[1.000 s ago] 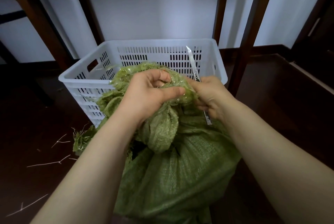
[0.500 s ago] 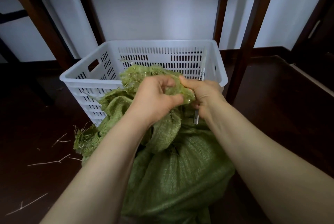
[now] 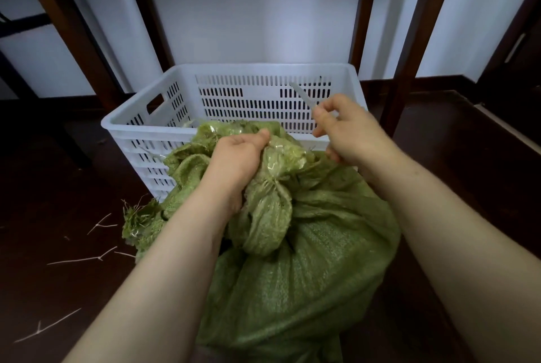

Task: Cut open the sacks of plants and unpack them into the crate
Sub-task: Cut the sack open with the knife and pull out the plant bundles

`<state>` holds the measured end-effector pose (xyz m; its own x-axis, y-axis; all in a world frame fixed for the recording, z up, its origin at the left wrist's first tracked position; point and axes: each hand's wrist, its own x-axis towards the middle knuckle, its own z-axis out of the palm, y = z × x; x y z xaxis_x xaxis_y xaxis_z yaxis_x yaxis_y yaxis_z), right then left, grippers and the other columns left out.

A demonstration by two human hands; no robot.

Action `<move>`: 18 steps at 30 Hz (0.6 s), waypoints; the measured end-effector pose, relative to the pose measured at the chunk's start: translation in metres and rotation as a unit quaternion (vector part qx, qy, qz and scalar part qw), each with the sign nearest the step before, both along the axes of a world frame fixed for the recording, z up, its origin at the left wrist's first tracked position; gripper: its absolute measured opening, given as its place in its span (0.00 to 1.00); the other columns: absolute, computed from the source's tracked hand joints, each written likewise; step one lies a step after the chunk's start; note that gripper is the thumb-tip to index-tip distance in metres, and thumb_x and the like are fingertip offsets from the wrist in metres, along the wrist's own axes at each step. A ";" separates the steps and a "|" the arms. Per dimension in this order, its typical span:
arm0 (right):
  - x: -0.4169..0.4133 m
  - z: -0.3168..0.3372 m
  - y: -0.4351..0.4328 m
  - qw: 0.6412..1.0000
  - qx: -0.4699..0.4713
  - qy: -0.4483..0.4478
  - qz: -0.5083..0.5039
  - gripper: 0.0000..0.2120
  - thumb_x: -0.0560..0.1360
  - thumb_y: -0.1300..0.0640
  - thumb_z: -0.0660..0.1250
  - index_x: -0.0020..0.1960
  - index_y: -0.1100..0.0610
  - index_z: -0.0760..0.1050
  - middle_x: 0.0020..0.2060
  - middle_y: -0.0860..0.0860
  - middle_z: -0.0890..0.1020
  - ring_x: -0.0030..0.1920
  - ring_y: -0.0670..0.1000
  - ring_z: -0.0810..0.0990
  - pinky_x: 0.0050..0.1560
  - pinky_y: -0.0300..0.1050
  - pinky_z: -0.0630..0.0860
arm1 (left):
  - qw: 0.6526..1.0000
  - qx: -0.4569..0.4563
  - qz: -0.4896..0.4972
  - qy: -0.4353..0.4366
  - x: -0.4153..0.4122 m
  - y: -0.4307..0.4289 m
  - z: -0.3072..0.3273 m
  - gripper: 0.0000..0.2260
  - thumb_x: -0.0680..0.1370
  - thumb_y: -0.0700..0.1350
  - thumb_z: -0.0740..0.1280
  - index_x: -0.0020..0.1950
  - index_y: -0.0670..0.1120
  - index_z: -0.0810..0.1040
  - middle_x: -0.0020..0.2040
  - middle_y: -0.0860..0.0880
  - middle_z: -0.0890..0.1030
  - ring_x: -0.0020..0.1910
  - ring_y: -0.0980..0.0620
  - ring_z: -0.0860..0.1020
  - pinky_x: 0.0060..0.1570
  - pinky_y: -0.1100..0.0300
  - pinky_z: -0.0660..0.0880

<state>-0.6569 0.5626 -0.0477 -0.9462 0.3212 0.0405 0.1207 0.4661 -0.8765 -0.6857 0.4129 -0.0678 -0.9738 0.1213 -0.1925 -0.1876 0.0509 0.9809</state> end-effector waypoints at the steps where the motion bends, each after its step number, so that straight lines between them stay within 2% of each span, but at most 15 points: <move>1: 0.002 0.005 0.004 1.000 0.006 0.007 0.015 0.08 0.81 0.49 0.59 0.51 0.52 0.73 0.40 0.52 0.81 0.23 0.47 0.69 0.24 0.39 0.66 | 1.000 0.022 0.011 -0.018 -0.002 -0.001 0.000 0.09 0.77 0.47 0.68 0.42 0.42 0.81 0.37 0.43 0.85 0.40 0.44 0.84 0.50 0.46 0.79; 5: 0.014 0.020 0.014 0.995 0.017 -0.015 0.100 0.09 0.79 0.51 0.64 0.46 0.54 0.80 0.25 0.50 0.79 0.20 0.46 0.64 0.21 0.35 0.62 | 0.986 0.111 -0.002 -0.125 -0.010 -0.005 -0.009 0.13 0.77 0.48 0.67 0.54 0.39 0.79 0.48 0.39 0.84 0.44 0.43 0.84 0.45 0.47 0.81; 7: 0.018 0.022 0.016 0.990 0.054 -0.041 0.123 0.11 0.78 0.51 0.64 0.45 0.54 0.82 0.23 0.49 0.78 0.21 0.46 0.64 0.21 0.34 0.62 | 0.973 0.147 -0.018 -0.179 -0.010 -0.006 -0.016 0.14 0.79 0.48 0.65 0.58 0.39 0.78 0.50 0.38 0.83 0.43 0.43 0.83 0.37 0.48 0.82; 9: 0.020 0.021 0.017 0.984 0.090 -0.065 0.140 0.10 0.78 0.50 0.64 0.45 0.53 0.82 0.23 0.49 0.78 0.20 0.44 0.65 0.21 0.32 0.64 | 0.974 0.133 -0.007 -0.182 -0.011 -0.007 -0.022 0.15 0.78 0.46 0.65 0.61 0.39 0.76 0.50 0.38 0.83 0.42 0.42 0.84 0.37 0.47 0.81; 10: 0.020 0.020 0.018 0.980 0.108 -0.075 0.147 0.10 0.78 0.49 0.65 0.45 0.52 0.83 0.23 0.49 0.78 0.19 0.43 0.66 0.22 0.32 0.65 | 0.983 0.107 0.018 -0.151 -0.013 -0.007 -0.027 0.15 0.77 0.45 0.67 0.61 0.39 0.76 0.51 0.38 0.83 0.45 0.42 0.83 0.43 0.46 0.80; 12: 0.021 0.020 0.017 0.973 0.139 -0.090 0.158 0.10 0.77 0.49 0.65 0.45 0.51 0.83 0.23 0.48 0.78 0.18 0.41 0.67 0.25 0.33 0.66 | 0.997 -0.028 0.070 -0.005 -0.015 -0.005 -0.032 0.11 0.77 0.47 0.68 0.53 0.39 0.80 0.49 0.41 0.84 0.47 0.44 0.82 0.55 0.45 0.77; 13: 0.022 0.021 0.017 0.971 0.154 -0.094 0.160 0.09 0.77 0.49 0.65 0.45 0.50 0.83 0.23 0.48 0.78 0.18 0.40 0.68 0.27 0.34 0.66 | 0.990 -0.087 0.074 0.079 -0.014 -0.004 -0.030 0.12 0.78 0.48 0.67 0.47 0.39 0.81 0.42 0.42 0.84 0.41 0.47 0.81 0.55 0.48 0.76; 15: 0.023 0.022 0.015 0.967 0.179 -0.091 0.159 0.09 0.76 0.48 0.66 0.44 0.49 0.83 0.22 0.46 0.78 0.19 0.39 0.70 0.31 0.37 0.66 | 0.970 -0.127 0.059 0.197 -0.007 -0.003 -0.021 0.18 0.79 0.49 0.65 0.37 0.35 0.79 0.28 0.41 0.77 0.25 0.52 0.73 0.43 0.59 0.75; 16: 0.023 0.023 0.015 0.966 0.186 -0.087 0.156 0.09 0.76 0.48 0.66 0.44 0.49 0.83 0.21 0.46 0.77 0.20 0.38 0.70 0.31 0.37 0.66 | 0.961 -0.140 0.049 0.234 -0.006 -0.004 -0.017 0.21 0.79 0.49 0.64 0.34 0.35 0.76 0.25 0.39 0.73 0.22 0.53 0.68 0.36 0.63 0.71; 18: 0.024 0.025 0.014 0.965 0.200 -0.083 0.148 0.09 0.76 0.47 0.66 0.43 0.48 0.83 0.20 0.45 0.76 0.20 0.38 0.71 0.32 0.38 0.67 | 0.944 -0.167 0.037 0.283 -0.005 -0.004 -0.012 0.22 0.80 0.48 0.63 0.29 0.37 0.71 0.21 0.44 0.68 0.18 0.56 0.62 0.28 0.64 0.63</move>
